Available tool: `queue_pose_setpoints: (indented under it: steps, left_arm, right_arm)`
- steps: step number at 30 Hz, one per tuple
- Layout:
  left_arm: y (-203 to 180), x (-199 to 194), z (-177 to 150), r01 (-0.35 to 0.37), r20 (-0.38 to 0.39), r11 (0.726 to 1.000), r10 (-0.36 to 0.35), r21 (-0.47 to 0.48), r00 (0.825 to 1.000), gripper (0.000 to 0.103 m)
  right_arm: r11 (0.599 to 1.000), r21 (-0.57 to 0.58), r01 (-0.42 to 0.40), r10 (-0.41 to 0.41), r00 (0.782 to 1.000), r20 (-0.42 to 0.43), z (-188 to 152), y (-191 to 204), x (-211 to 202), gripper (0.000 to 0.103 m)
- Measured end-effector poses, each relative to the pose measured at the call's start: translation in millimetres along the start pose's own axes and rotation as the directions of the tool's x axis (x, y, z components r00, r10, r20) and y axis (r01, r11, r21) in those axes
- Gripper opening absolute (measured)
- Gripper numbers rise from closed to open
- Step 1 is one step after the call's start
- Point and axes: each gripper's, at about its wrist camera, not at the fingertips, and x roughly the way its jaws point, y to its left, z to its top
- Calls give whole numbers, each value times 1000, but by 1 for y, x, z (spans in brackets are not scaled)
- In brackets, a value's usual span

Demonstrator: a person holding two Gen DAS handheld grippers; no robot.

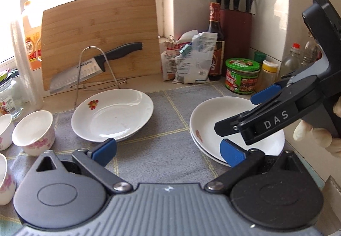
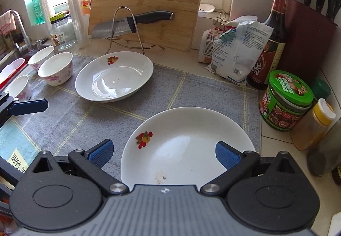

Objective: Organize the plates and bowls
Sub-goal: 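Move the right tool to the fruit-print plate by the cutting board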

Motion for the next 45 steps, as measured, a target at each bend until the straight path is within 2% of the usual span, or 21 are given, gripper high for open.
queue_pose_setpoints:
  steps: [3,8,13,22,30,35,45]
  left_arm:
    - [5,-4,-4,-58,-12,998,58,-32,998,102]
    - [19,0,-12,-149,-78,985,142,-85,987,102]
    - [37,15,-19,-174,-117,981,164,-85,980,102]
    - [73,59,-18,-116,-161,989,101,-91,982,102]
    - [102,99,-17,-35,-177,998,24,-61,984,102]
    - [115,121,-18,20,-193,998,-31,-57,981,102]
    - [121,134,-13,80,-172,997,-76,15,982,102]
  right_arm:
    - [999,-11,-52,52,999,2,2,1,3,103]
    - [992,-37,-117,117,993,-4,6,6,8,103]
    - [989,-43,-140,140,990,-3,12,12,15,103]
    - [995,-39,-92,91,996,-19,28,18,26,103]
    - [997,6,-79,79,996,-49,56,23,62,103]
    - [995,2,-97,97,993,-62,71,28,85,103]
    - [990,-36,-137,131,984,-123,103,33,131,103]
